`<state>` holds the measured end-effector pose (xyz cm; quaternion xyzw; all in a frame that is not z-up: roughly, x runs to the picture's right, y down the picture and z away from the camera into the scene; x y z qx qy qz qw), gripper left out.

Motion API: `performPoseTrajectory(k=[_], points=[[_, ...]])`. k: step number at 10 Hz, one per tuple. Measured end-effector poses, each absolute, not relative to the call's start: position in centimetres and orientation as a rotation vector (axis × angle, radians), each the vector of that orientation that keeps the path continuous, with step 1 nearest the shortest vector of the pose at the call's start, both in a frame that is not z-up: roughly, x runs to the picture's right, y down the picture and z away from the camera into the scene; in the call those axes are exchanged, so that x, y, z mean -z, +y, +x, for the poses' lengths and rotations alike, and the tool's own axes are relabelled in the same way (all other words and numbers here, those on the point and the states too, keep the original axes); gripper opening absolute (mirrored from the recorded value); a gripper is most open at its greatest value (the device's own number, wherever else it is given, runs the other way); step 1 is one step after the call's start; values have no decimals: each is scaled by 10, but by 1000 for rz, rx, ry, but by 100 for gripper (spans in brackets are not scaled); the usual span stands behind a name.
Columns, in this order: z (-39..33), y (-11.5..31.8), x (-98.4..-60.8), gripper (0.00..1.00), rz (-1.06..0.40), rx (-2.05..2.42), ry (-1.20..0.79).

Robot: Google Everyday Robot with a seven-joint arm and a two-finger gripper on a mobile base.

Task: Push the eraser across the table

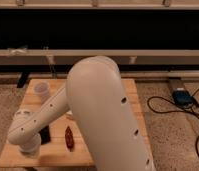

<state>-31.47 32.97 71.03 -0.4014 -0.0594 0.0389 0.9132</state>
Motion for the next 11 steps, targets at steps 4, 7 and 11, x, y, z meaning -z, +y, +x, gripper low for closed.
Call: performPoseTrajectory(k=[4, 7, 11], points=[[-300, 329, -736, 0, -835, -97, -90], [-290, 318, -739, 0, -817, -109, -83], [-288, 298, -747, 0, -785, -115, -90]])
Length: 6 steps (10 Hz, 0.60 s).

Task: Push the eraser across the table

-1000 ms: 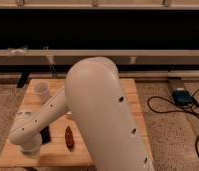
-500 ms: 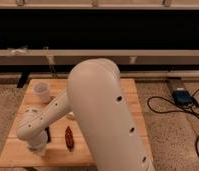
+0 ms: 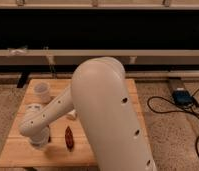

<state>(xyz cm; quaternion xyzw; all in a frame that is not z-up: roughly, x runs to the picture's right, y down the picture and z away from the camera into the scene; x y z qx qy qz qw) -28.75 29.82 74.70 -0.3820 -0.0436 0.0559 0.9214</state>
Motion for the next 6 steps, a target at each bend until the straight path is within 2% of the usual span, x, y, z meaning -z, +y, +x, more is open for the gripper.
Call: performPoseTrajectory(k=[6], points=[[-300, 249, -774, 0, -731, -93, -102]])
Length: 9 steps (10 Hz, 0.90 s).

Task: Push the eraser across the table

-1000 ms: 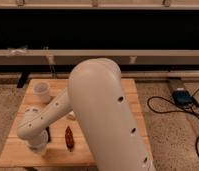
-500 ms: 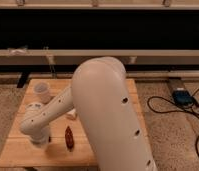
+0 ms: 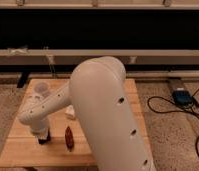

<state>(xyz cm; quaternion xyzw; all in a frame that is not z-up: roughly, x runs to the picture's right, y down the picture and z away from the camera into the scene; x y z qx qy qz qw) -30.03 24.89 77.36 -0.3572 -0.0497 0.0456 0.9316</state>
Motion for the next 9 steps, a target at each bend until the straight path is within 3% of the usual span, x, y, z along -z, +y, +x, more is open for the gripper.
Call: performPoseTrajectory(k=[4, 9], points=[[-302, 243, -782, 0, -731, -85, -108], [-299, 250, -757, 0, -732, -76, -140]])
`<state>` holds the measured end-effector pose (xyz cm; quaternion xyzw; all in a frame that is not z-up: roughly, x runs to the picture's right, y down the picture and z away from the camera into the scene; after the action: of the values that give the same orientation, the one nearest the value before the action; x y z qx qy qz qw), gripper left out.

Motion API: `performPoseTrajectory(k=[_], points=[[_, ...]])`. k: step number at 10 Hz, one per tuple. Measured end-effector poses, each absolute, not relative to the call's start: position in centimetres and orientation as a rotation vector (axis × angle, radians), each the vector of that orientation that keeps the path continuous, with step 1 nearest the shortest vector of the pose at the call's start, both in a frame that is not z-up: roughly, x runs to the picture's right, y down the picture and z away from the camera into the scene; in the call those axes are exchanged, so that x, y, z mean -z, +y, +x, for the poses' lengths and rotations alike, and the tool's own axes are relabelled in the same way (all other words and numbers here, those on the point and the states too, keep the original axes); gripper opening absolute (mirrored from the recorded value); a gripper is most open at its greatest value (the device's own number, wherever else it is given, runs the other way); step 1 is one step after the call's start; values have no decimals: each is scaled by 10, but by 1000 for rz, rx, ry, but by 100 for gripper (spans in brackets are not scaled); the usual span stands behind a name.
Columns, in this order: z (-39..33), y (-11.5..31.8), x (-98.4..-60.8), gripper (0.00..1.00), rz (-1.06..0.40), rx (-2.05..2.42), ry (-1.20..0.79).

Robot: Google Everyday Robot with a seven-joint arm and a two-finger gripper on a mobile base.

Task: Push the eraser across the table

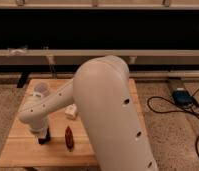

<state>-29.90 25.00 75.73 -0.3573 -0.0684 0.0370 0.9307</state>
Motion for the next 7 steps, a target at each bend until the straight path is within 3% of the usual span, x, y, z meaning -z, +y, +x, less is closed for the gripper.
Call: performPoseTrajectory(k=[7], points=[[-296, 301, -739, 0, -807, -59, -145]])
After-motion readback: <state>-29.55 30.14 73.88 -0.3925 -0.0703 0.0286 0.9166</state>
